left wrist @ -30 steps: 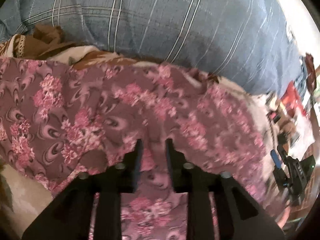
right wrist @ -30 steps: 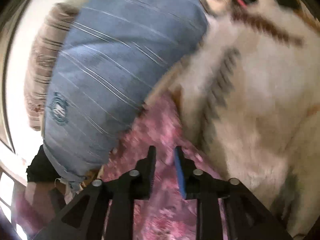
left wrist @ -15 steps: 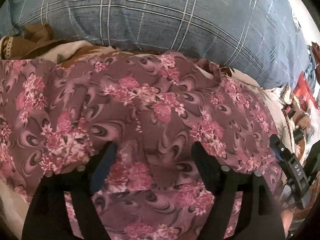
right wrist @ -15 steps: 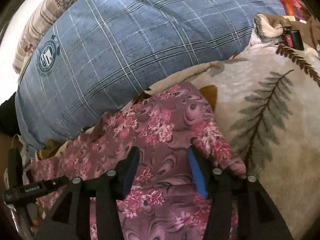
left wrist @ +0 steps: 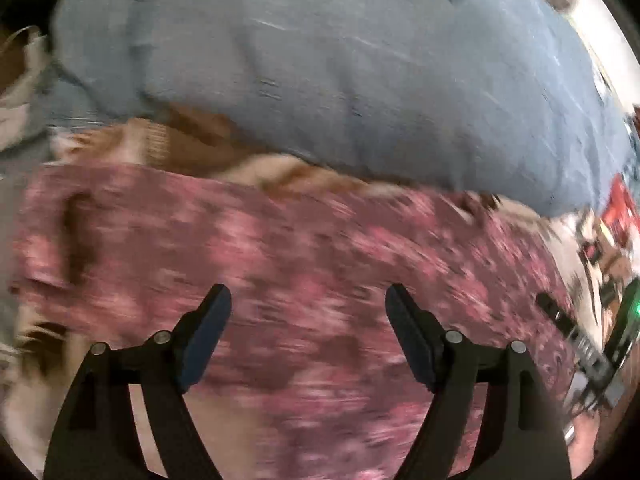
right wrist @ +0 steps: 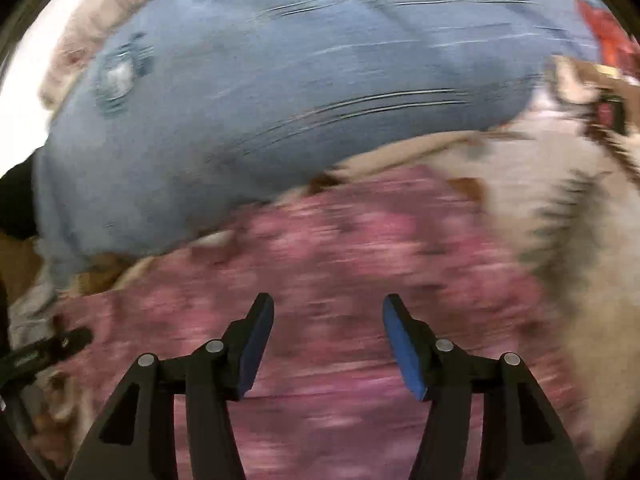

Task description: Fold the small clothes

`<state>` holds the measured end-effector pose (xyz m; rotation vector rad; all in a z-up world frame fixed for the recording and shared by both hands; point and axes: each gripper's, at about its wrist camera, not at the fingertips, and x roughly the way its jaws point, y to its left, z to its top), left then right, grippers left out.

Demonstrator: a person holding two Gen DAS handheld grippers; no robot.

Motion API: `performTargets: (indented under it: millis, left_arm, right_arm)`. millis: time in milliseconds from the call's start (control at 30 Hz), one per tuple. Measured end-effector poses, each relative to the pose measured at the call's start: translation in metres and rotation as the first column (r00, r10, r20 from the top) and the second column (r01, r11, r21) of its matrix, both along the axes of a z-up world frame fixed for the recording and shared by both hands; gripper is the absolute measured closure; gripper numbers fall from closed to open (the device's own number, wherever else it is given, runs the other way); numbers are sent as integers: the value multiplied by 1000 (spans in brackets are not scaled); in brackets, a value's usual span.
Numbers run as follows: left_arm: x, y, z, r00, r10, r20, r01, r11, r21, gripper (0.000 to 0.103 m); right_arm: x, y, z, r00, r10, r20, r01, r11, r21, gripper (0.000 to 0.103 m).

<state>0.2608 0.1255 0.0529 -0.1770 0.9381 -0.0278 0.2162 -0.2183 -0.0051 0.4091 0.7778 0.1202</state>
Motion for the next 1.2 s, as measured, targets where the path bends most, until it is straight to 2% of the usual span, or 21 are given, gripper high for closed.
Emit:
performTargets:
  millis: [133,267,367,400,467,500,533,600,667,800,900,933,967,1000,1067,1100,1200]
  left_arm:
    - [-11,70,15,993,114,18,-114,993,-23,23]
    - [-22,130,16,977,211,4,-210,975,-77,23]
    - [-25,168,10,962,271,-33,-273,951,-144,23]
    - [-25,175,8,959,279,-46,-283,946,-159,23]
    - [-22,185,0,954,291,-76,-301,934,-195,23]
    - [-20,186,-4,953,292,-85,-304,927,-219,23]
    - [-19,189,-10,952,292,-97,-307,915,-261,23]
    - [-17,188,-21,950,289,-119,-313,890,-331,23]
    - [-14,186,-31,948,284,-145,-319,868,-381,23]
    - [-7,186,-42,937,313,-158,-350,827,-439,23]
    - [0,194,-47,915,371,-161,-401,783,-475,24]
    - [2,198,-48,908,385,-163,-413,767,-492,27]
    - [3,202,-49,903,397,-163,-422,749,-511,44]
    - [4,203,-49,902,400,-166,-424,738,-526,67]
    - [4,204,-49,906,388,-172,-415,728,-546,90]
    - [3,203,-47,906,388,-170,-415,731,-542,95]
    - [-5,197,-36,913,383,-144,-398,751,-527,97]
  right_arm:
    - [12,70,3,989,145,-25,-146,987,-64,44]
    - [27,108,-13,980,171,-98,-181,978,-105,44]
    - [26,132,-18,979,181,-94,-199,946,-254,31]
    - [27,140,-19,974,195,-113,-221,928,-300,23]
    - [27,153,-20,971,200,-130,-236,892,-385,19]
    - [26,155,-21,974,186,-129,-223,886,-406,15]
    - [28,155,-21,975,173,-136,-215,887,-409,10]
    - [32,145,-22,974,170,-148,-212,911,-352,6]
    - [32,142,-22,973,181,-146,-221,918,-329,3]
    - [31,144,-22,972,187,-144,-226,914,-337,1]
    - [29,142,-22,972,189,-140,-226,916,-332,0]
    - [29,143,-23,972,189,-139,-225,916,-331,0]
    - [29,143,-23,972,189,-138,-225,917,-330,0]
    - [30,144,-23,972,190,-137,-225,917,-329,0]
    - [30,143,-23,972,191,-137,-226,919,-324,0]
    - [30,143,-23,972,191,-138,-227,920,-321,0]
    - [31,142,-23,971,194,-139,-229,922,-311,0]
